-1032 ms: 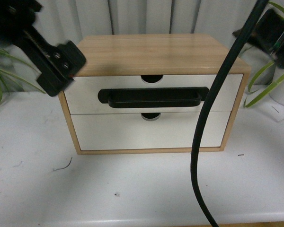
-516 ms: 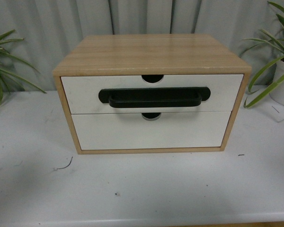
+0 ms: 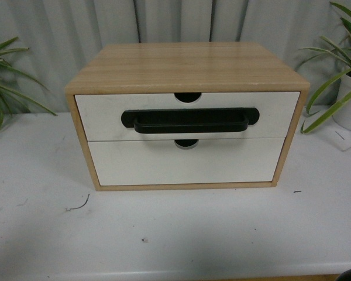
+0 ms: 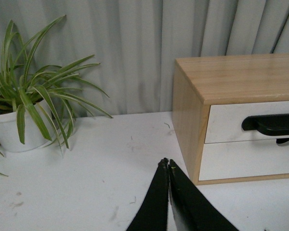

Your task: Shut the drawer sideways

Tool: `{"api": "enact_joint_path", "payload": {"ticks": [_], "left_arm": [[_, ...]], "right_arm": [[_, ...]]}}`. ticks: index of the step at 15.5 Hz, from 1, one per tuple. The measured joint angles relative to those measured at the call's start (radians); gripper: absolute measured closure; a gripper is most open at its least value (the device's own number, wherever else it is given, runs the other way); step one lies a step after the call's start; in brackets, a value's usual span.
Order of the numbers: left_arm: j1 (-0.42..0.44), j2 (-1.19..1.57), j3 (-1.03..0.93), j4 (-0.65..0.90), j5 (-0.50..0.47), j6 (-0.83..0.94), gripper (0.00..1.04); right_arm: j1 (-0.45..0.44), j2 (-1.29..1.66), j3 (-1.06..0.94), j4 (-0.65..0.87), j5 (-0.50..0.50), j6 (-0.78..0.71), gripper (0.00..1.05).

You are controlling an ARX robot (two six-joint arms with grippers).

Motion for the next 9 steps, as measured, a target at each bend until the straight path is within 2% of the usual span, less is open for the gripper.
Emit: {"api": "enact_joint_path", "payload": {"ticks": [1, 2, 3, 5, 9], "left_arm": [[-0.02, -0.026, -0.011, -0.015, -0.021, -0.003, 1.03], [-0.082, -0.05, -0.018, -0.031, -0.1, -0.004, 1.03], [-0.148, -0.074, -0.024, -0.044, -0.13, -0.004, 1.03], [-0.14, -0.106, -0.036, -0.069, -0.149, -0.004, 1.03], [-0.142, -0.177, -0.066, -0.095, -0.147, -0.004, 1.03]], "right_arm": [[0.0, -0.033, -0.001, -0.01, 0.0, -0.001, 1.03], [0.0, -0.053, -0.008, -0.029, 0.0, -0.001, 1.03], [0.0, -0.07, -0.018, -0.048, 0.0, -0.001, 1.03], [0.0, -0.114, -0.044, -0.03, 0.0, -0.001, 1.03], [0.0, -0.194, -0.049, -0.12, 0.0, -0.001, 1.03]]}}
